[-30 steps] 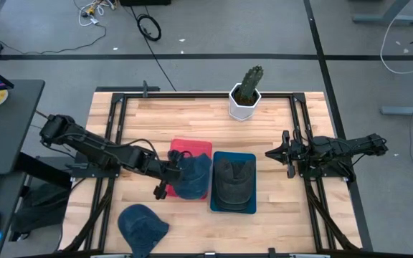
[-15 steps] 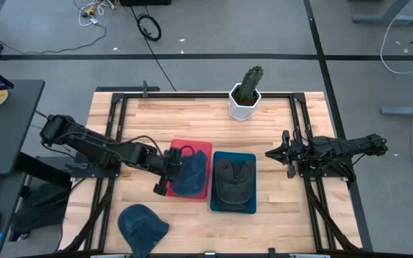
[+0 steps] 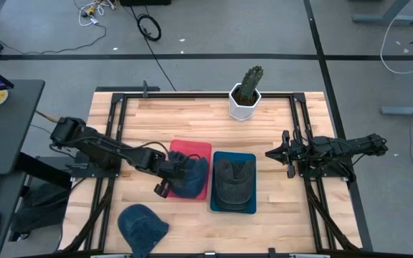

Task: Pick & Place hat
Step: Put the top blue cap into the red bin, then put the blue cap into the red bin

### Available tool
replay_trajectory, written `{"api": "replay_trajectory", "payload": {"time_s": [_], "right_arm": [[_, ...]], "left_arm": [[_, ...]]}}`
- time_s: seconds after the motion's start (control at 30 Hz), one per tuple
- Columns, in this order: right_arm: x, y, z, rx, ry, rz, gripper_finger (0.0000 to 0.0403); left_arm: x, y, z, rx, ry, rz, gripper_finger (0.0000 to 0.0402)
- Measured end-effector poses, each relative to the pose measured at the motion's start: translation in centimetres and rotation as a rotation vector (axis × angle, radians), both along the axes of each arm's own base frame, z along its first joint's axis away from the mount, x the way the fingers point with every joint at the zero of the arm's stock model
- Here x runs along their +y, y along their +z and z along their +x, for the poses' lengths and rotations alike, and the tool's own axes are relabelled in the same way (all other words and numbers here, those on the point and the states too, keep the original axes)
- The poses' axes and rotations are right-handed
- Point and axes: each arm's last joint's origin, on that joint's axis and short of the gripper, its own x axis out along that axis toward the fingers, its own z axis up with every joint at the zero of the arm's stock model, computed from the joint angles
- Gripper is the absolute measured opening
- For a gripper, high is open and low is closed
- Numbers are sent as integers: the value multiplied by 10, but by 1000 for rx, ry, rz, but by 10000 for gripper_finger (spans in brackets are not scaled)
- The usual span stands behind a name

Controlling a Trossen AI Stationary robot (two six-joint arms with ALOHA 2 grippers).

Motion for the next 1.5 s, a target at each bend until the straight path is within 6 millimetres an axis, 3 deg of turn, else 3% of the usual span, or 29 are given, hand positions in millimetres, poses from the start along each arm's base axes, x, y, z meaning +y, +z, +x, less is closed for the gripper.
{"api": "replay_trajectory", "payload": {"time_s": [0.17,0.57,0.97,1.17,1.5], "right_arm": [[0,0,0,0,1,0,36],[0,0,0,-1,0,0,36],[0,0,0,-1,0,0,36],[0,0,0,-1,0,0,36],[0,0,0,-1,0,0,36]], "left_arm": [[5,-11,6,34,-3,22,9],[12,-12,8,17,125,20,60],[12,-9,8,2,217,-27,184],[11,1,0,-5,295,-77,217],[-6,40,-21,-131,254,-163,214]]}}
